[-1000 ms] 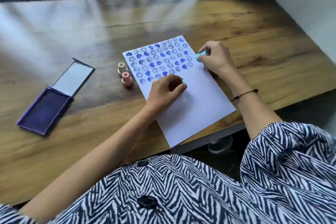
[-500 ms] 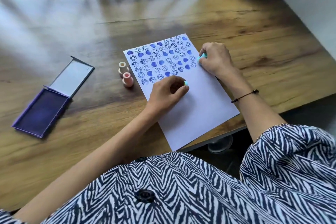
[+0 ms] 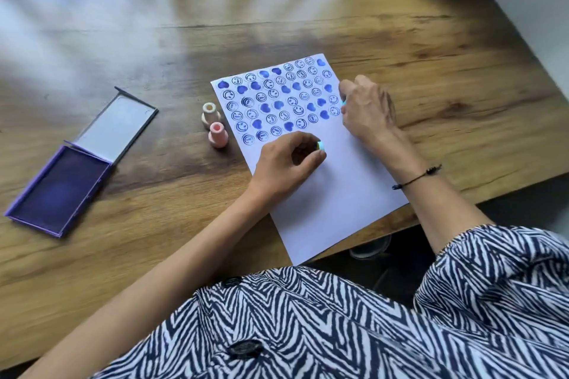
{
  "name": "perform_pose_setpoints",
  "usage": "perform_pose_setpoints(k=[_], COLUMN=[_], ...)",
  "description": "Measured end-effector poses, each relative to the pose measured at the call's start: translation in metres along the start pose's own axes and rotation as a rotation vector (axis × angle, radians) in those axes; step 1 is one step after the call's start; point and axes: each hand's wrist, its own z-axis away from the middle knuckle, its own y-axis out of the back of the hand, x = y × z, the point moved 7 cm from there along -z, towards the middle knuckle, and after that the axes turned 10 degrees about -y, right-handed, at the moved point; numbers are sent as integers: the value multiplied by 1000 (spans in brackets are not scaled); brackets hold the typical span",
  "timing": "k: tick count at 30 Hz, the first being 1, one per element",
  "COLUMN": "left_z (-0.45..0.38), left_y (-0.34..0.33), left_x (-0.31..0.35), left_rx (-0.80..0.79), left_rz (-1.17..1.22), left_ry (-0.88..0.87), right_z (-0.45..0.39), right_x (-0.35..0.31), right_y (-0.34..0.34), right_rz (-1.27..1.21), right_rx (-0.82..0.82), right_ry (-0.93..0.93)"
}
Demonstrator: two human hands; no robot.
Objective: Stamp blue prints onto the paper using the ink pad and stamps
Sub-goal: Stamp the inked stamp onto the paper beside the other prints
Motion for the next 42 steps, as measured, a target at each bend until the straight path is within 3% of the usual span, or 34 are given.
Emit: perform_pose_setpoints(k=[16, 20, 22, 25, 29, 34, 42], left_z=[3, 4, 5, 4, 4, 3, 3], left_y=[1, 1, 1, 0, -2, -1, 0], left_x=[0, 4, 6, 4, -2, -9, -12], left_rx=[5, -1, -3, 2, 0, -9, 40], left_rz=[15, -6, -18, -18, 14, 153, 266], left_ry=[-15, -40, -55, -53, -19, 26, 7], right_z=[-4, -7, -5, 12, 43, 69, 92], right_x=[8, 10, 22, 51, 69, 50, 27], right_y=[-8, -4, 3, 21, 24, 19, 10], right_rz=[-71, -129, -262, -656, -1061, -1341, -1488], right_rx=[-18, -105, -88, 51, -2, -174, -293], right_ry=[-23, -46, -145, -373, -546, -544, -553])
